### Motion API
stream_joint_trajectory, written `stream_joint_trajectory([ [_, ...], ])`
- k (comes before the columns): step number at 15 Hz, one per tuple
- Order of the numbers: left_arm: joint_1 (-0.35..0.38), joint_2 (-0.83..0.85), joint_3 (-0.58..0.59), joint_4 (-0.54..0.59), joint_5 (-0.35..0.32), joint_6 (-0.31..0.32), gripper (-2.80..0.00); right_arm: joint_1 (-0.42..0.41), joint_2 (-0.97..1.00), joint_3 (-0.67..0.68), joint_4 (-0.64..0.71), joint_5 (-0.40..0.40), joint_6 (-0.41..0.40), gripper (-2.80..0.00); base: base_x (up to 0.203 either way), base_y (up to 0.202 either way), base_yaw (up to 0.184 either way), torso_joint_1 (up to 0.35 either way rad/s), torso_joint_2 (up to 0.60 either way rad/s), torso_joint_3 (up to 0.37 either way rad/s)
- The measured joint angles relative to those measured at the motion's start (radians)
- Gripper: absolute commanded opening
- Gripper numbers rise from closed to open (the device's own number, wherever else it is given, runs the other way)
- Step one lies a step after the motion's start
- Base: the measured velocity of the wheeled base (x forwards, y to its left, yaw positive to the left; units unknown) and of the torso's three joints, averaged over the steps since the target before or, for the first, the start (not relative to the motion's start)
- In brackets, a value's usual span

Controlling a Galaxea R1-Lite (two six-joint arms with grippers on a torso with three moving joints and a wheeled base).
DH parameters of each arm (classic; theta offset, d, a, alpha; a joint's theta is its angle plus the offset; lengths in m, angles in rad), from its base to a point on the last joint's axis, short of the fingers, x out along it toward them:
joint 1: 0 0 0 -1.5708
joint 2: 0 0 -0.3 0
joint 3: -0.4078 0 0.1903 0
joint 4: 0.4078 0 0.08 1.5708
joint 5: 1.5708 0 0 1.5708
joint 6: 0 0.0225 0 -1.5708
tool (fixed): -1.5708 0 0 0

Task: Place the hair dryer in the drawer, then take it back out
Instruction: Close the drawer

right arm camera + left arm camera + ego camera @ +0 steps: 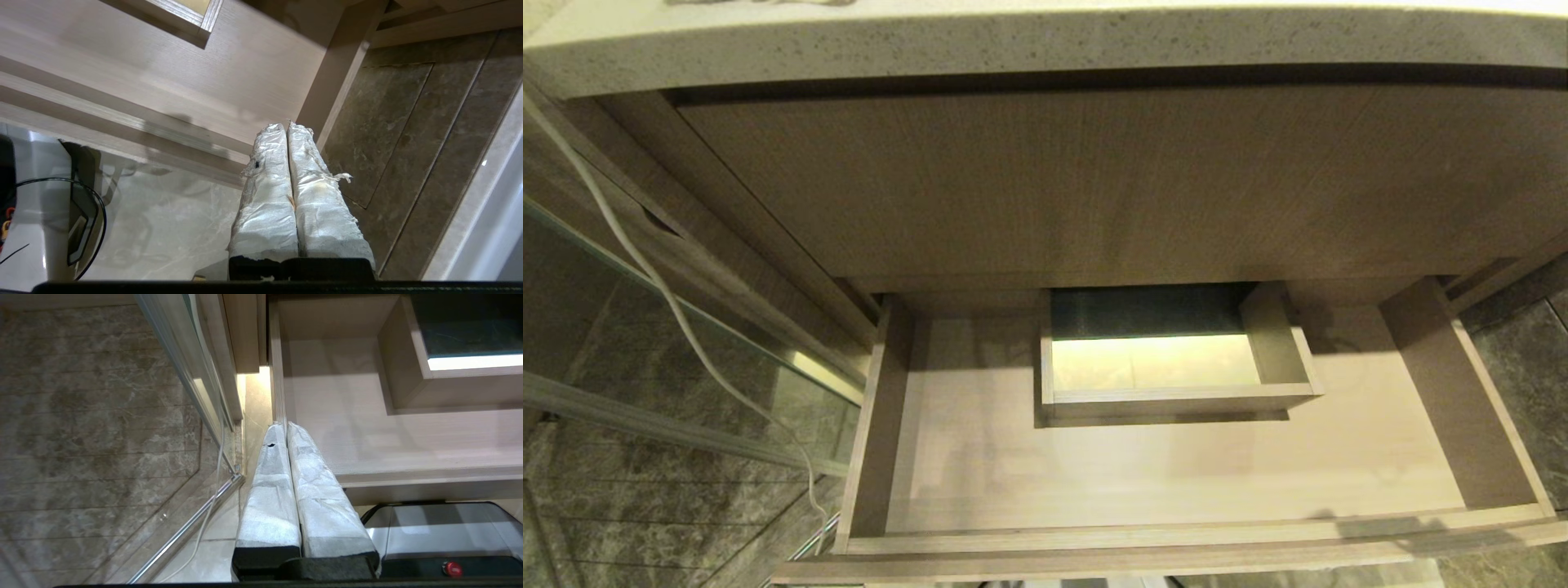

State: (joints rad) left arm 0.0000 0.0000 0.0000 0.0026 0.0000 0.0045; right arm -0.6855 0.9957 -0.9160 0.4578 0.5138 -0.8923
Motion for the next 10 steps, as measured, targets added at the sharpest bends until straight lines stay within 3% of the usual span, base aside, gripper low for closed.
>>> stream_joint_trajectory([
  [4,0.0,0.0,0.0,-0.002,0.0,0.0,-2.8,0.0,0.0,0.002,0.002,0.0,-0.009,-2.8,0.0,0.0,0.0,-0.236,0.33,0.125],
  [10,0.0,0.0,0.0,-0.001,0.0,0.0,-2.8,-0.002,-0.004,0.071,0.025,-0.006,-0.005,-2.8,0.0,0.0,0.0,0.028,0.09,0.107],
])
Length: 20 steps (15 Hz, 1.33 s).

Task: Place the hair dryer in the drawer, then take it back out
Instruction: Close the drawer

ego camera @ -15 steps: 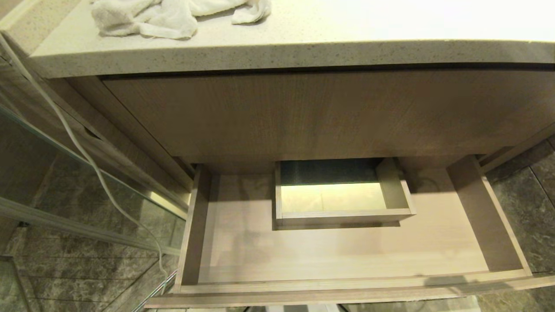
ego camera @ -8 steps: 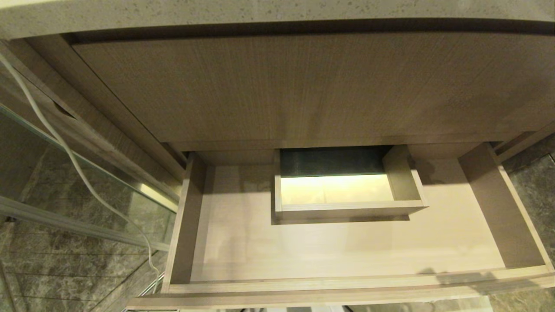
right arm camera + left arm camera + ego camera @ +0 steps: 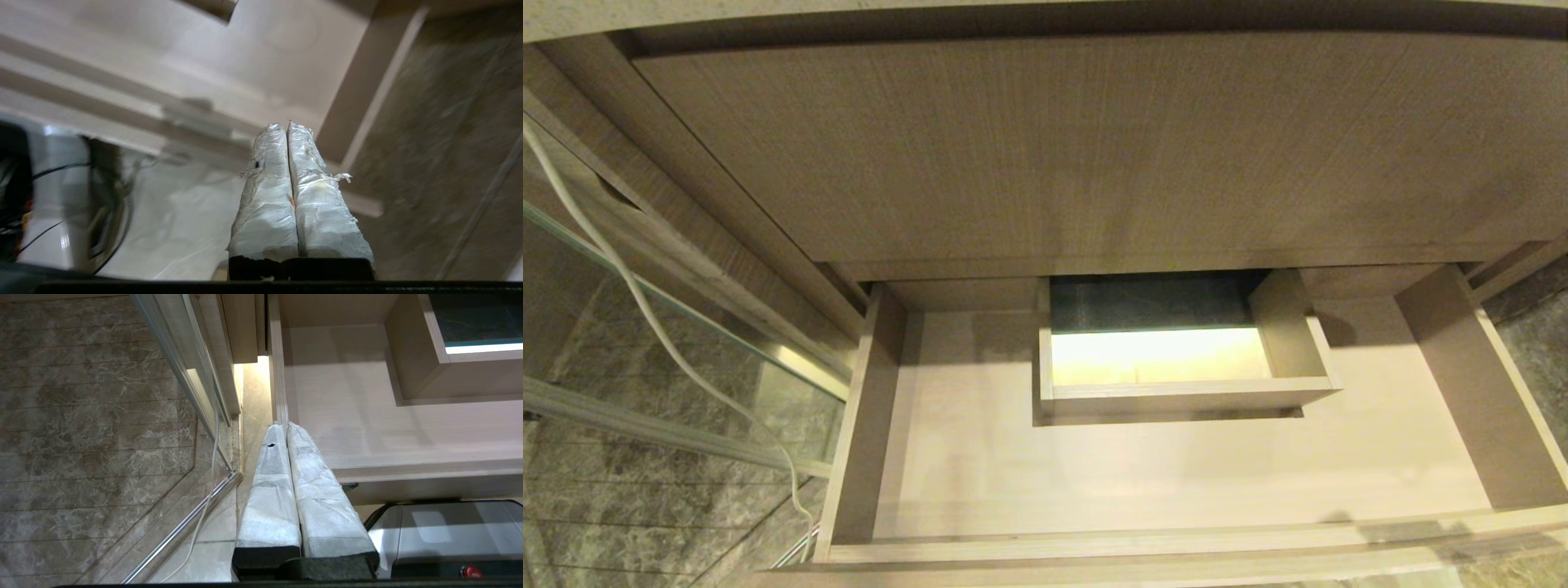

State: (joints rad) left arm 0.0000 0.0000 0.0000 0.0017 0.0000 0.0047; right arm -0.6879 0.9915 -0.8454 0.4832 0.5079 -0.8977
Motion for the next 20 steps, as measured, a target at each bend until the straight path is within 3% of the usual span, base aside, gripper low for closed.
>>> stream_joint_trajectory([
  [3,0.0,0.0,0.0,0.0,0.0,0.0,-2.8,-0.006,0.039,0.071,0.077,-0.066,0.025,-2.8,0.0,0.0,0.0,0.03,0.03,0.043],
  [5,0.0,0.0,0.0,0.0,0.0,0.0,-2.8,0.001,0.116,0.086,0.103,-0.155,0.032,-2.8,0.0,0.0,0.0,0.012,0.0,0.034],
  [9,0.0,0.0,0.0,0.0,0.0,0.0,-2.8,0.036,0.348,0.079,0.056,-0.395,0.054,-2.8,0.0,0.0,0.0,0.0,0.0,0.0],
  [14,0.0,0.0,0.0,0.0,0.0,0.0,-2.8,0.061,0.612,0.07,0.012,-0.557,0.051,-2.8,0.0,0.0,0.0,0.0,0.0,0.0],
  [20,0.0,0.0,0.0,0.0,0.0,0.0,-2.8,0.09,0.741,0.092,-0.008,-0.574,0.038,-2.8,0.0,0.0,0.0,0.0,0.0,0.0],
])
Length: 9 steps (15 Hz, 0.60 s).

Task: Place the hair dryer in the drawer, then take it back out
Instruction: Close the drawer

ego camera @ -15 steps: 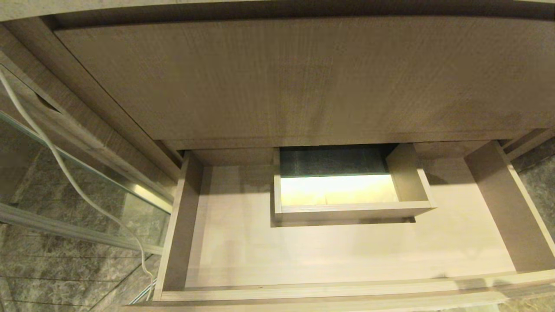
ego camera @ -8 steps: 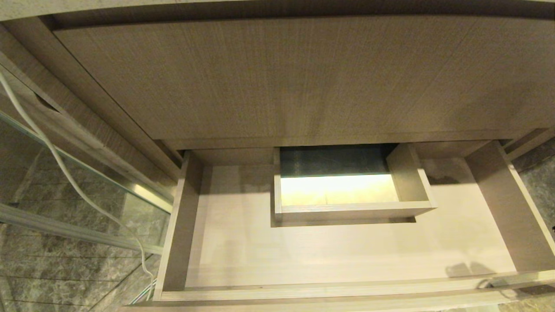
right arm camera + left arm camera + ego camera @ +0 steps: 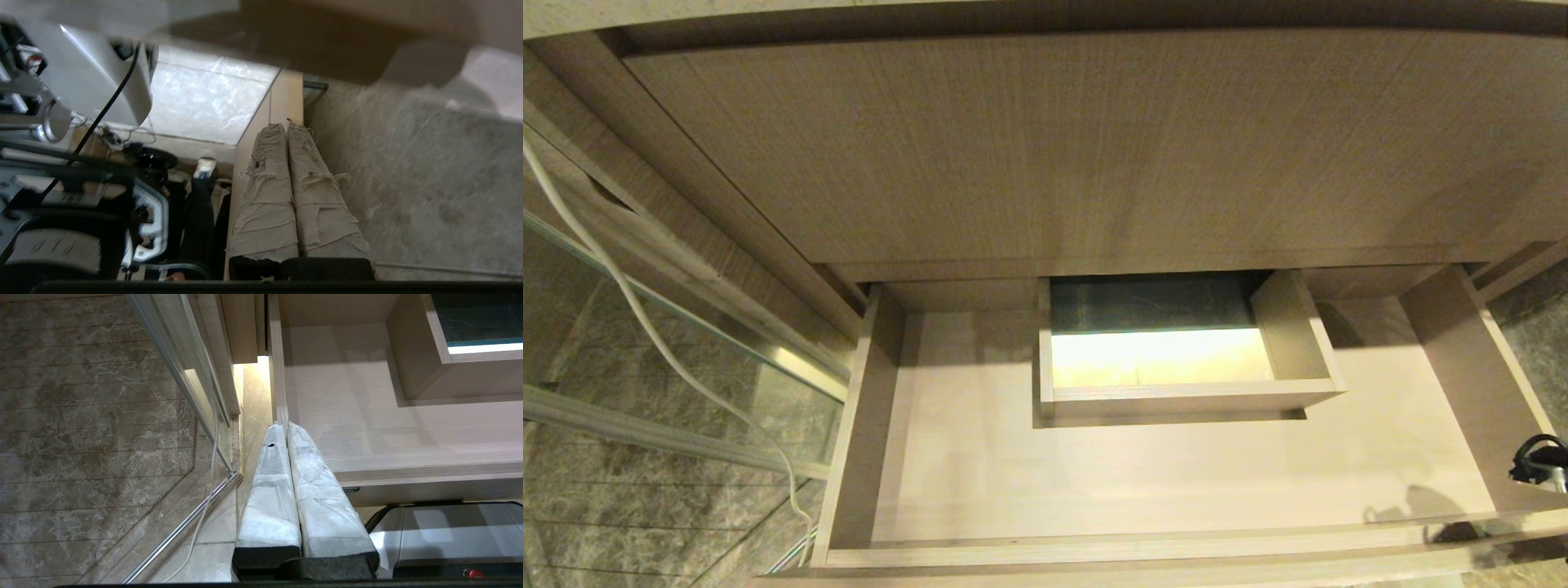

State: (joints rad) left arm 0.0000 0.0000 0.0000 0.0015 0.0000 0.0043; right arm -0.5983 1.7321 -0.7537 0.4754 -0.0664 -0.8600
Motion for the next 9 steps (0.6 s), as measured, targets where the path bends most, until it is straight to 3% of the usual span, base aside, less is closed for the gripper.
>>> stream_joint_trajectory([
  [9,0.0,0.0,0.0,0.0,0.0,0.0,-2.8,-0.001,-0.009,0.011,-0.188,0.058,0.014,-2.8,0.0,0.0,0.0,0.0,0.0,0.0],
])
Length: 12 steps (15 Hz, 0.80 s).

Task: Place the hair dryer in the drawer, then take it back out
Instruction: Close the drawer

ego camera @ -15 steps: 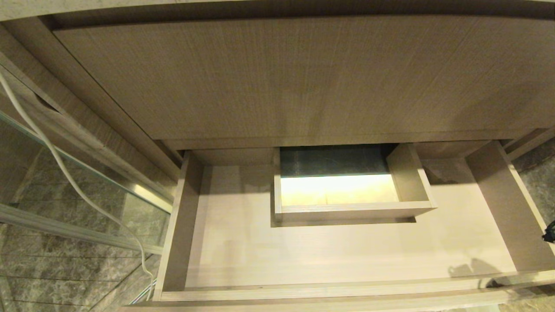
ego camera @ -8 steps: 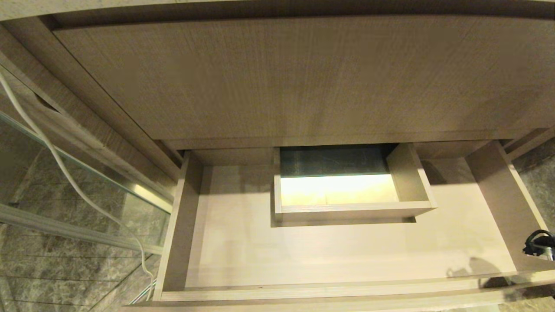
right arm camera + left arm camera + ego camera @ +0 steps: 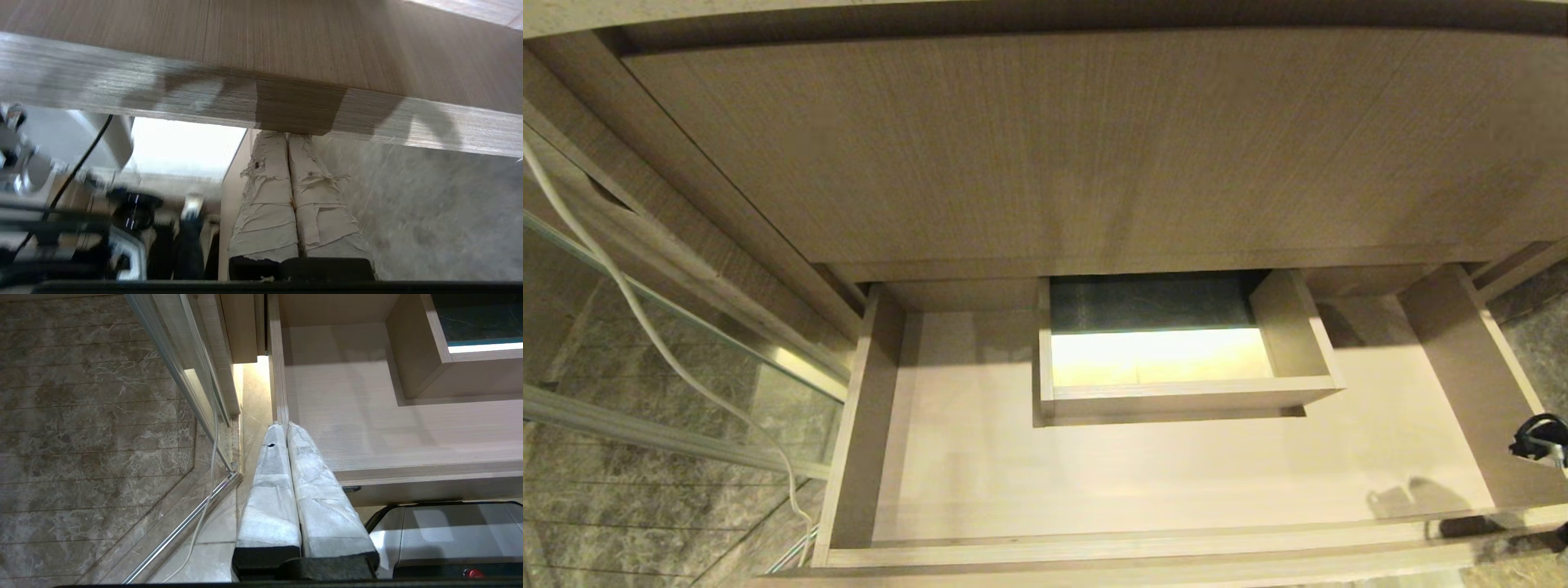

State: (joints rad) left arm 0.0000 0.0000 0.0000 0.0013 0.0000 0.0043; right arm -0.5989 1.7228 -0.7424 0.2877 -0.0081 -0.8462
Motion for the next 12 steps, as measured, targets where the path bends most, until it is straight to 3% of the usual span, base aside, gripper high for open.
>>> stream_joint_trajectory([
  [4,0.0,0.0,0.0,0.0,0.0,0.0,-2.8,0.035,-0.006,-0.016,-0.165,0.108,0.099,-2.8,0.0,0.0,0.0,0.0,0.0,0.0],
  [9,0.0,0.0,0.0,0.001,0.0,0.0,-2.8,0.159,0.046,-0.098,-0.591,0.147,0.398,-2.8,0.0,0.0,0.0,0.0,0.0,0.0],
  [12,0.0,0.0,0.0,0.0,0.0,0.0,-2.8,0.171,0.026,-0.106,-0.556,0.166,0.413,-2.8,0.0,0.0,0.0,0.0,0.0,0.0],
])
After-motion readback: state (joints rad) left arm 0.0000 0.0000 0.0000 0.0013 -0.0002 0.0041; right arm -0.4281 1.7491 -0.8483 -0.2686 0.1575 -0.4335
